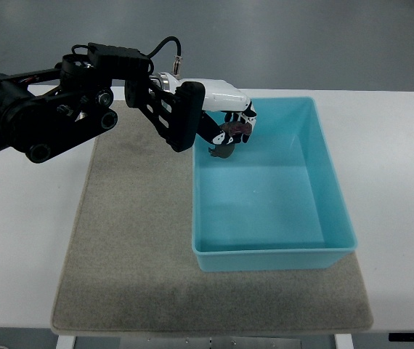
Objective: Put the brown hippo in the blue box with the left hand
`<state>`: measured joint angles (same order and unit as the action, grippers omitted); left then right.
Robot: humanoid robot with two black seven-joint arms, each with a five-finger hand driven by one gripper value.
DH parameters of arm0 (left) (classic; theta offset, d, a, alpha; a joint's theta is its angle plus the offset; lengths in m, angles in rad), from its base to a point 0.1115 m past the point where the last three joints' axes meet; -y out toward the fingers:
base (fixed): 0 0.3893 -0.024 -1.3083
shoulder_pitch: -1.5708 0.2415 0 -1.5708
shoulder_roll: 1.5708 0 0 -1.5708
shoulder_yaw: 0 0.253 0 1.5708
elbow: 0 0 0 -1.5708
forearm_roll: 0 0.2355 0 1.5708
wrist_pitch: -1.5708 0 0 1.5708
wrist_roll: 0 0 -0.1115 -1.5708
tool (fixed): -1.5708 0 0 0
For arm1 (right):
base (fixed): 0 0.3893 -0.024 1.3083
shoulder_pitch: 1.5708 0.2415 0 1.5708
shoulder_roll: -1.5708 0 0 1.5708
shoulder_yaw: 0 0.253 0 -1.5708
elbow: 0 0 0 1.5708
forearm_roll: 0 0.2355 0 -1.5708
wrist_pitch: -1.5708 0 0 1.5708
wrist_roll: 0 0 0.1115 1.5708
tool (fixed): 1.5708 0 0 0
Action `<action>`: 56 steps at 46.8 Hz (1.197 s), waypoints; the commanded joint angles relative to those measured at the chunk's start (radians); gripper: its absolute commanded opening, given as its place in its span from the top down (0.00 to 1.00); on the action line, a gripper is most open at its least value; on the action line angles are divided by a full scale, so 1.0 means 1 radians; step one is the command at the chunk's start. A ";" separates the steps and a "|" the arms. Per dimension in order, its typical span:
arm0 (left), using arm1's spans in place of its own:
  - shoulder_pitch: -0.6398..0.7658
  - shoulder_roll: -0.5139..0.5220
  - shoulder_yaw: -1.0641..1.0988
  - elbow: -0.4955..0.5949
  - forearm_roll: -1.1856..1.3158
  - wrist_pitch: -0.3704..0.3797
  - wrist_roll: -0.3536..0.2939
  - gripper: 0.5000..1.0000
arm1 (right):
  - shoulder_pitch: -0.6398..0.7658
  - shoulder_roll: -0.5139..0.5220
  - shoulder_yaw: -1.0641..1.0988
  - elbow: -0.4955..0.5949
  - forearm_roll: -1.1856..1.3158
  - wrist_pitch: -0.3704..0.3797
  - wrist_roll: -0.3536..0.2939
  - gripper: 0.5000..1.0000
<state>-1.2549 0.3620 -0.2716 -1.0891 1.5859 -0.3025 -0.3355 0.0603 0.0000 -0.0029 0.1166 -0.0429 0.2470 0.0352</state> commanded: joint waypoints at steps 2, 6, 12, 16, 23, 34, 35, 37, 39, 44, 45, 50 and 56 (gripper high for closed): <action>0.005 0.000 -0.001 -0.002 -0.001 0.000 0.000 0.75 | 0.000 0.000 0.000 0.000 0.000 0.000 0.000 0.13; 0.009 0.000 -0.001 0.000 -0.001 0.000 0.000 0.59 | 0.000 0.000 0.000 0.000 0.000 0.000 0.000 0.13; 0.009 0.000 -0.001 0.000 -0.001 0.000 0.000 0.52 | 0.000 0.000 0.000 0.000 0.000 0.000 0.000 0.13; 0.009 0.000 -0.001 0.000 -0.001 0.000 0.000 0.51 | 0.000 0.000 0.001 0.000 0.000 0.000 0.000 0.13; 0.009 0.000 -0.003 0.000 -0.003 0.002 0.000 0.50 | 0.000 0.000 0.001 0.000 0.000 0.000 0.000 0.13; 0.008 0.005 -0.003 0.017 -0.006 0.060 0.001 0.47 | 0.000 0.000 0.000 0.000 0.000 0.000 -0.001 0.13; 0.008 0.006 -0.005 0.021 -0.006 0.062 0.001 0.47 | 0.000 0.000 0.000 0.000 0.000 0.000 0.000 0.13; 0.008 0.011 -0.008 0.032 -0.007 0.063 0.001 0.47 | 0.000 0.000 0.000 0.000 0.000 0.000 0.000 0.13; 0.008 0.014 -0.024 0.054 -0.007 0.063 0.001 0.47 | 0.001 0.000 0.001 0.000 0.000 0.000 0.000 0.13; 0.009 0.015 -0.086 0.135 -0.007 0.063 0.001 0.45 | 0.000 0.000 0.000 0.000 0.000 0.000 0.000 0.13; 0.009 0.015 -0.092 0.153 -0.009 0.063 0.001 0.45 | 0.000 0.000 0.000 0.000 0.000 0.000 0.000 0.13; 0.009 0.015 -0.100 0.239 -0.030 0.062 0.001 0.37 | 0.001 0.000 0.000 0.000 0.000 0.000 0.000 0.13; 0.009 0.017 -0.098 0.324 -0.096 0.063 0.001 0.32 | 0.000 0.000 0.000 0.000 0.000 0.000 0.000 0.13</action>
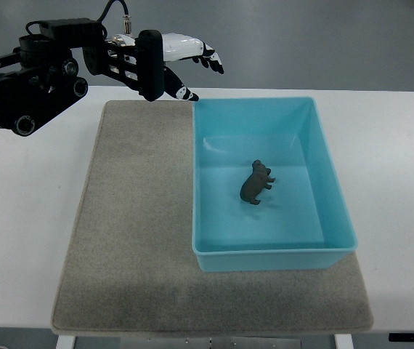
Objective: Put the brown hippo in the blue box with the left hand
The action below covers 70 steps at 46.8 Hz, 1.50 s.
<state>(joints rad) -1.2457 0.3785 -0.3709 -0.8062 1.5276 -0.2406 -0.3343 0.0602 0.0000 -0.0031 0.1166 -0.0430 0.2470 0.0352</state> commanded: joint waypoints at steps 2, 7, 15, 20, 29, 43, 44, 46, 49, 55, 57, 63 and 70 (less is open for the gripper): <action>0.000 0.000 0.001 0.070 -0.066 0.001 0.001 0.31 | 0.000 0.000 0.000 0.000 0.000 0.000 0.000 0.13; 0.000 -0.003 0.004 0.151 -0.136 0.001 0.005 0.31 | 0.000 0.000 0.000 0.000 0.000 0.000 0.000 0.13; 0.003 -0.007 0.007 0.223 -0.270 0.032 0.009 0.31 | 0.000 0.000 0.000 0.000 0.000 0.000 0.000 0.13; 0.035 -0.012 0.015 0.226 -0.372 0.119 0.014 0.24 | 0.000 0.000 0.000 0.000 0.000 0.000 0.000 0.13; 0.072 -0.015 0.012 0.242 -0.510 0.202 0.014 0.22 | 0.000 0.000 0.000 0.000 0.000 0.000 0.000 0.13; 0.098 -0.052 0.009 0.268 -1.012 0.236 0.017 0.19 | 0.000 0.000 0.000 0.000 0.000 0.000 0.000 0.13; 0.101 -0.058 0.009 0.269 -1.043 0.239 0.017 0.19 | 0.000 0.000 0.000 0.000 0.000 0.000 0.000 0.13; 0.106 -0.072 0.009 0.271 -1.098 0.245 0.017 0.19 | 0.000 0.000 0.000 0.000 0.000 0.000 0.000 0.13; 0.112 -0.087 0.006 0.272 -1.158 0.260 0.017 0.19 | 0.000 0.000 0.000 0.000 0.000 0.000 0.000 0.13; 0.124 -0.098 0.004 0.280 -1.261 0.296 0.018 0.19 | 0.000 0.000 0.000 0.000 0.000 0.000 0.000 0.13; 0.132 -0.104 0.004 0.294 -1.297 0.296 0.018 0.19 | 0.000 0.000 0.000 0.000 0.000 0.000 0.000 0.13; 0.146 -0.130 0.001 0.321 -1.400 0.294 0.018 0.20 | 0.000 0.000 0.000 0.000 0.000 0.000 0.000 0.13; 0.164 -0.138 -0.025 0.321 -1.543 0.277 0.017 0.19 | 0.000 0.000 0.000 0.000 0.000 0.000 0.000 0.13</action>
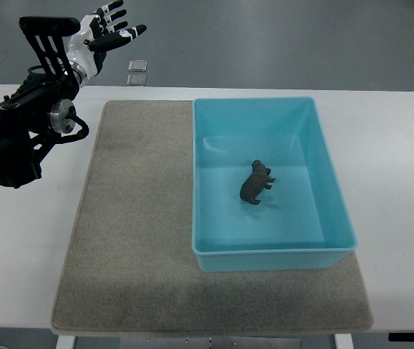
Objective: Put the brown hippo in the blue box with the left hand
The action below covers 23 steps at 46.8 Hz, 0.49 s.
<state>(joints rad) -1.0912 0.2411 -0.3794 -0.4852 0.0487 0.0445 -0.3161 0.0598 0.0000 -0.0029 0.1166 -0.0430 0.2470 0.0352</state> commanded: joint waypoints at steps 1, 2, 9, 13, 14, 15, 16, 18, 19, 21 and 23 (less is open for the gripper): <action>0.017 0.000 -0.019 0.000 -0.082 -0.012 -0.001 0.19 | 0.002 0.000 0.000 0.000 0.000 0.000 0.000 0.13; 0.024 0.000 -0.022 0.000 -0.098 -0.017 -0.001 0.19 | 0.000 0.000 0.001 0.000 0.000 0.000 0.000 0.13; 0.054 -0.003 -0.058 -0.001 -0.171 -0.103 -0.001 0.19 | 0.000 0.000 0.000 0.000 0.000 0.000 0.000 0.13; 0.079 -0.022 -0.105 0.002 -0.185 -0.187 -0.004 0.19 | 0.000 0.000 0.000 0.000 0.000 0.000 0.000 0.13; 0.083 -0.023 -0.121 0.002 -0.185 -0.204 -0.008 0.19 | 0.000 0.000 0.000 0.000 0.000 0.000 0.000 0.13; 0.088 -0.025 -0.136 0.003 -0.184 -0.224 -0.012 0.19 | 0.000 0.000 0.000 0.000 0.000 0.000 0.000 0.13; 0.094 -0.025 -0.148 0.003 -0.182 -0.239 -0.017 0.18 | 0.000 0.000 0.000 0.000 0.000 0.000 0.000 0.13; 0.109 -0.025 -0.167 0.002 -0.182 -0.271 -0.021 0.17 | 0.000 0.000 0.000 0.000 0.000 0.000 0.000 0.13; 0.116 -0.026 -0.174 0.002 -0.182 -0.285 -0.023 0.16 | 0.000 0.000 0.000 0.000 0.000 0.000 0.000 0.13; 0.122 -0.026 -0.185 0.002 -0.182 -0.310 -0.023 0.14 | 0.000 0.000 0.000 0.000 0.000 0.000 0.000 0.13; 0.122 -0.026 -0.190 0.002 -0.182 -0.318 -0.024 0.11 | 0.000 0.000 0.000 0.000 0.000 0.000 0.000 0.13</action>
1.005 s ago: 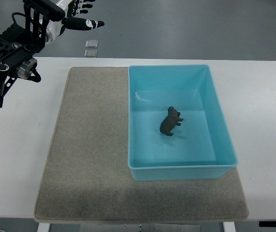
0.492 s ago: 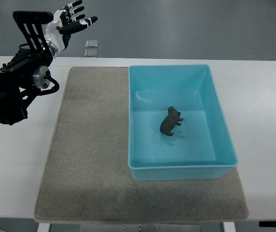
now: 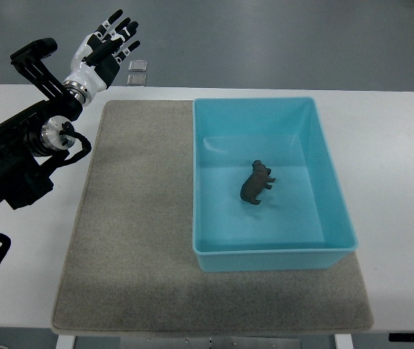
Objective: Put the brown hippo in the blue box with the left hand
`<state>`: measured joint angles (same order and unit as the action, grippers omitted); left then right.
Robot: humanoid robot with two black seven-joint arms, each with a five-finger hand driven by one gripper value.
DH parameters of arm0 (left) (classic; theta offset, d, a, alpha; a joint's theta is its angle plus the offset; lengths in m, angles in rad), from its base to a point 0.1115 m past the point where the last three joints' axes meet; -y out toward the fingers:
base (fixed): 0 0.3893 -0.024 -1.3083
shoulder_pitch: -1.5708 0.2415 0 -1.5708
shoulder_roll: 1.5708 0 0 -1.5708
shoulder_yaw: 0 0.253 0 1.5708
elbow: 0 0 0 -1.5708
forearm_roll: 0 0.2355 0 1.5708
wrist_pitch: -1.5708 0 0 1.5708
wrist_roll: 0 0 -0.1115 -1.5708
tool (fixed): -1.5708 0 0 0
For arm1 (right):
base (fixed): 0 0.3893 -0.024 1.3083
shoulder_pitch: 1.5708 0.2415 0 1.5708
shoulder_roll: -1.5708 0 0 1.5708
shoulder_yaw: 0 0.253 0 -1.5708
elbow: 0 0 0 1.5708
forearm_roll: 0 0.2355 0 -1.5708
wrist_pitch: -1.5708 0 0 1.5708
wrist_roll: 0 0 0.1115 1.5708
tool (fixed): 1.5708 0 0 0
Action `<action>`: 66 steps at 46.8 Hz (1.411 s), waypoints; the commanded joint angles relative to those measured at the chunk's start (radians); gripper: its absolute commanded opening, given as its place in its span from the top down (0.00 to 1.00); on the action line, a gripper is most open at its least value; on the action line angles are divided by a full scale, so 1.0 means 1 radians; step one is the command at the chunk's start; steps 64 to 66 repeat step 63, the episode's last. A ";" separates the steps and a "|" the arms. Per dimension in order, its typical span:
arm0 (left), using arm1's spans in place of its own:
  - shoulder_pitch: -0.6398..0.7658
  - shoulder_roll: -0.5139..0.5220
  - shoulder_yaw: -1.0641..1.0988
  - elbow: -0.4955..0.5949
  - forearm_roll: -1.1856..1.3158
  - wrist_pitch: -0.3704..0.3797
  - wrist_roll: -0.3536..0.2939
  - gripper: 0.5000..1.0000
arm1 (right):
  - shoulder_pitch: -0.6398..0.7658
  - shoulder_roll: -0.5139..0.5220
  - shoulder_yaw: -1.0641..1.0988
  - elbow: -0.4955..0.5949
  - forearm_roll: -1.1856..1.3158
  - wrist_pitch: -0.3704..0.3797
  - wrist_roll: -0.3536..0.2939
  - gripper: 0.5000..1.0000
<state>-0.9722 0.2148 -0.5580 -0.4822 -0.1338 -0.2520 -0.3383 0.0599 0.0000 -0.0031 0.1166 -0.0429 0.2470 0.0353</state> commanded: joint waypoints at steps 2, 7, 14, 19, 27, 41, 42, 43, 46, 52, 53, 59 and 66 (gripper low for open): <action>0.003 -0.002 -0.017 -0.003 -0.003 -0.021 -0.001 0.05 | 0.000 0.000 0.000 0.000 0.000 0.000 0.000 0.13; 0.003 -0.002 -0.031 -0.007 -0.001 -0.021 -0.001 0.01 | 0.000 0.000 0.000 0.000 0.000 0.000 0.000 0.13; 0.004 0.000 -0.034 -0.007 0.005 -0.021 -0.001 0.01 | 0.000 0.000 0.000 0.000 0.000 0.000 0.000 0.13; 0.004 -0.002 -0.034 -0.007 0.005 -0.021 -0.001 0.01 | 0.000 0.000 0.000 0.000 0.000 0.000 0.000 0.13; 0.003 0.000 -0.034 -0.007 0.005 -0.021 -0.001 0.01 | 0.000 0.000 0.000 0.000 0.000 0.000 0.000 0.13; 0.003 -0.008 -0.033 -0.006 0.010 -0.021 -0.001 0.01 | 0.000 0.000 0.000 0.000 0.000 0.000 0.000 0.13; 0.003 -0.009 -0.033 -0.004 0.011 -0.021 -0.001 0.01 | 0.001 0.000 0.000 0.000 0.000 0.000 0.000 0.13; 0.003 -0.009 -0.033 -0.004 0.011 -0.021 -0.001 0.01 | 0.000 0.000 0.000 0.000 0.000 0.000 0.000 0.13; 0.003 -0.011 -0.033 -0.004 0.011 -0.021 -0.001 0.01 | 0.000 0.000 0.002 0.000 0.003 0.002 0.000 0.13; 0.001 -0.012 -0.033 -0.007 0.006 -0.021 -0.001 0.01 | 0.006 0.000 0.002 0.015 -0.005 0.017 -0.001 0.13; 0.000 -0.012 -0.033 -0.009 0.005 -0.021 -0.001 0.01 | 0.006 0.000 0.002 0.015 -0.005 0.017 -0.002 0.13; 0.000 -0.011 -0.033 -0.007 0.002 -0.021 -0.001 0.01 | 0.006 0.000 0.003 0.020 -0.003 0.018 -0.005 0.13; 0.000 -0.011 -0.033 -0.003 0.000 -0.021 -0.001 0.01 | 0.006 0.000 0.005 0.044 -0.002 0.018 -0.005 0.13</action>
